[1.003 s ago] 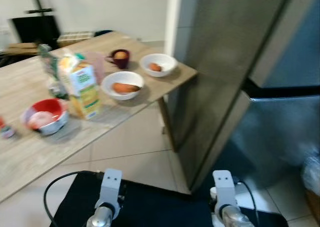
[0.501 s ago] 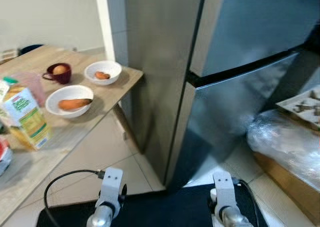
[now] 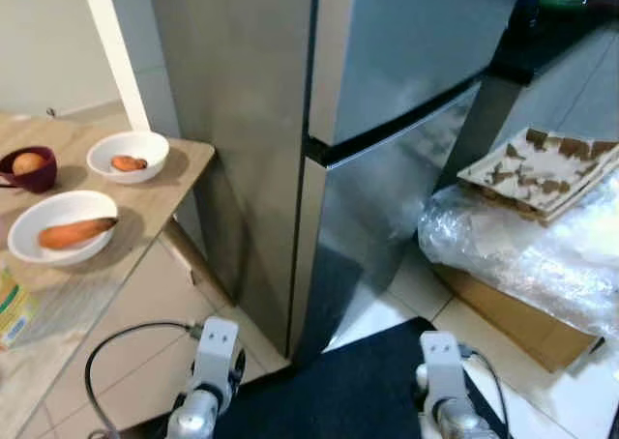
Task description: Restocking fridge
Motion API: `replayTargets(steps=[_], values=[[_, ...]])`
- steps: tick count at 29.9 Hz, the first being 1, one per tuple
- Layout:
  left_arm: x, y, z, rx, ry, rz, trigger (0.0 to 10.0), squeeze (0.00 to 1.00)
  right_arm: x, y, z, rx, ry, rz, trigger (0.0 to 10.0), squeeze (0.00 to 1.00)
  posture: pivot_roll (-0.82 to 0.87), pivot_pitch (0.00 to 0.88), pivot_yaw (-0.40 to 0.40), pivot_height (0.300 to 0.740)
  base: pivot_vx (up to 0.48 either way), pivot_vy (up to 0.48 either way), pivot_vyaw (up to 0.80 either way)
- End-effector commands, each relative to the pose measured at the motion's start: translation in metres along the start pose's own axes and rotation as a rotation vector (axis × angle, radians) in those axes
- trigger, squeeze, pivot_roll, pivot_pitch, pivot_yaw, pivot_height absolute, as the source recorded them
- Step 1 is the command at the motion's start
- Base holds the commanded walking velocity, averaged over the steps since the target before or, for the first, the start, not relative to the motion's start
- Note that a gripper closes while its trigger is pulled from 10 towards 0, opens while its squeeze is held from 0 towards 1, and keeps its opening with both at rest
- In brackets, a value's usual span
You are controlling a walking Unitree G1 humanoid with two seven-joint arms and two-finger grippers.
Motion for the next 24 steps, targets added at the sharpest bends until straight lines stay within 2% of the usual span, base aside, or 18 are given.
replayTargets(steps=[1, 8, 14, 18, 24], values=[[0.0019, 0.0025, -0.007, 0.024, -0.006, 0.006, 10.0, 0.0, 0.0064, 0.0007, -0.0017, 0.004, 0.007, 0.011, 10.0, 0.0, -0.1, 0.029, 0.001, 0.74, 0.0, 0.0, 0.0], [0.0013, 0.0019, -0.006, 0.026, -0.021, -0.011, 10.0, 0.0, 0.0071, 0.0007, -0.0026, 0.014, 0.008, 0.004, 10.0, 0.0, -0.1, 0.029, 0.003, 0.74, 0.0, 0.0, 0.0], [0.0009, 0.002, -0.0071, 0.032, -0.045, -0.016, 10.0, 0.0, 0.008, 0.0007, -0.0003, -0.001, 0.017, 0.01, 10.0, 0.0, -0.1, 0.029, 0.005, 0.74, 0.0, -0.379, 0.0], [0.0002, 0.002, -0.0078, 0.035, -0.032, -0.01, 10.0, 0.0, 0.0085, 0.0008, 0.0011, -0.01, 0.029, 0.01, 10.0, 0.0, -0.1, 0.03, 0.003, 0.74, 0.0, -0.446, 0.0], [0.0037, 0.0016, -0.0062, 0.026, 0.007, 0.016, 10.0, 0.0, 0.0088, 0.0007, 0.0021, -0.014, 0.026, 0.011, 10.0, 0.0, -0.1, 0.028, 0.002, 0.74, 0.0, 0.0, 0.0]])
Point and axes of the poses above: a point about 5 cm out from each wrist's last joint towards the gripper, its own y axis pointing back from the gripper into the wrist, its own z axis along the axis of the wrist's last joint, x = y × z, the point moved 5 cm from there along -y, pointing out of the wrist towards the gripper, and after that the axes turned 15 degrees about y, right-handed, at the moved point
